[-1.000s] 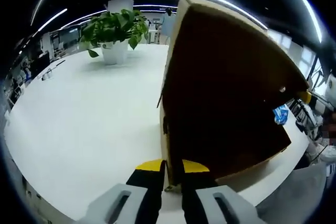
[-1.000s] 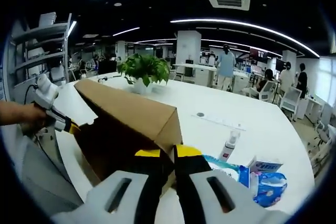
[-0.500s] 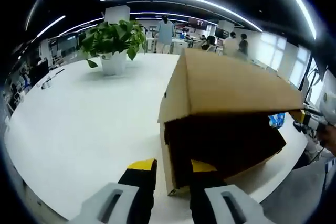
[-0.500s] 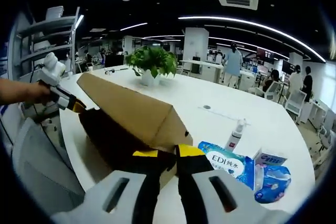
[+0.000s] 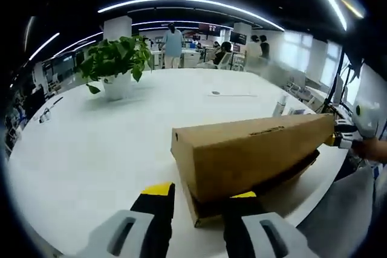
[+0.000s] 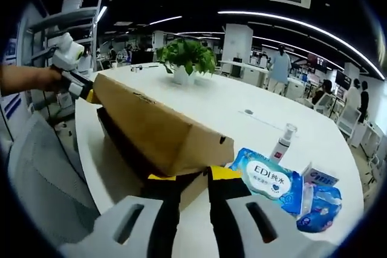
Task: Operate the shoe box by opening the lid, removing the specified soft item, and placing it in the target area until the item is outside and the box remains undamaged.
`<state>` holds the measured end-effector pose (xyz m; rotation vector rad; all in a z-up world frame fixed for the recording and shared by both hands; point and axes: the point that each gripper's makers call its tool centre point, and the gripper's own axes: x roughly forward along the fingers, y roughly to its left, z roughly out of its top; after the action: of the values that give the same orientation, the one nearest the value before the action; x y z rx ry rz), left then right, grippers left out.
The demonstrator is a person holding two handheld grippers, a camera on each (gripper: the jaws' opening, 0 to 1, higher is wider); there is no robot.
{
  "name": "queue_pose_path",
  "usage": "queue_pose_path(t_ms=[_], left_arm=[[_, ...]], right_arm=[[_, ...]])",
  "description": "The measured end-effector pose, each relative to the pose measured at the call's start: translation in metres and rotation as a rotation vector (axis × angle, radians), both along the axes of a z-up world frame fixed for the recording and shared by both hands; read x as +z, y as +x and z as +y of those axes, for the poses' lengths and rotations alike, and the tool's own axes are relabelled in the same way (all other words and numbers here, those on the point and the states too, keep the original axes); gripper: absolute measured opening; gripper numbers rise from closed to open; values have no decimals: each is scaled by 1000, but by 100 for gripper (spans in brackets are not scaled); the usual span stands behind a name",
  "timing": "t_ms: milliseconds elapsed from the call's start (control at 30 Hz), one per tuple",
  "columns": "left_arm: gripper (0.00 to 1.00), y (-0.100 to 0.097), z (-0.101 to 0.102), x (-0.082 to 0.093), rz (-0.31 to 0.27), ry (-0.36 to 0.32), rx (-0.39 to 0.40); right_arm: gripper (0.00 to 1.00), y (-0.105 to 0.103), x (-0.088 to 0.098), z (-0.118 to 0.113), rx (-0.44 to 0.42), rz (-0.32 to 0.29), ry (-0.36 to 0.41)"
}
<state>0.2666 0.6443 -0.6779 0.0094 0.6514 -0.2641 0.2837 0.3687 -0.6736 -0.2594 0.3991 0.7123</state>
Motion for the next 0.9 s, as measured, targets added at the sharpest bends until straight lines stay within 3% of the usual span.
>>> queue_pose_path(t_ms=[300, 600, 900], left_arm=[[35, -9, -2, -11, 26, 63, -52], [37, -16, -3, -15, 40, 71, -65], [32, -16, -11, -16, 55, 51, -74]], right_arm=[[17, -8, -14, 2, 57, 21, -27], [27, -19, -20, 8, 138, 2, -57], [26, -19, -20, 9, 153, 21, -32]])
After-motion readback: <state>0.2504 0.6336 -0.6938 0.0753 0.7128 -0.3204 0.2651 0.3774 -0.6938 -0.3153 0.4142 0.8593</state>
